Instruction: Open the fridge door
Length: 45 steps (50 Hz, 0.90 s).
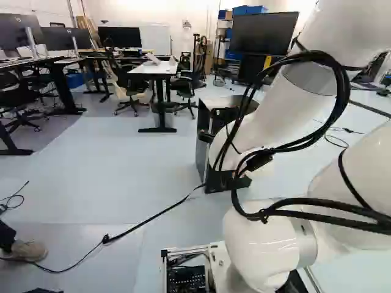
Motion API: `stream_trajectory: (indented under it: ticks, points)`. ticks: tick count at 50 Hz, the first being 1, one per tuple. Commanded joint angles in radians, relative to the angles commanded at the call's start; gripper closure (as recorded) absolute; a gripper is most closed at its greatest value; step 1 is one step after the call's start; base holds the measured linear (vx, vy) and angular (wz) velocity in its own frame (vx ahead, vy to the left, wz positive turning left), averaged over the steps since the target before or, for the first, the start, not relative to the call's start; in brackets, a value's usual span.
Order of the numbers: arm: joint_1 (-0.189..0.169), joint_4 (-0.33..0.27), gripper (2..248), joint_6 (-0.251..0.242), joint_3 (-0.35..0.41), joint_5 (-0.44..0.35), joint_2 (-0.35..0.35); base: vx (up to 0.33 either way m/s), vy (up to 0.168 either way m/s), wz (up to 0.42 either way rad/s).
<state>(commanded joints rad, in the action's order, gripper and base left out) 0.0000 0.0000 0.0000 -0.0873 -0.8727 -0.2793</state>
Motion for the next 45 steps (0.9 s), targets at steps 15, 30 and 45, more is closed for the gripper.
stream_trajectory:
  ticks: [15,30,45]
  points:
    - [0.0,0.0,3,0.0,-0.003,0.0,0.004,0.0,0.0,0.0]
    - [0.0,0.0,3,0.0,-0.039,0.0,0.046,0.0,0.0,0.0]
    - [0.001,0.0,3,0.0,-0.085,0.0,0.098,0.0,0.0,0.0]
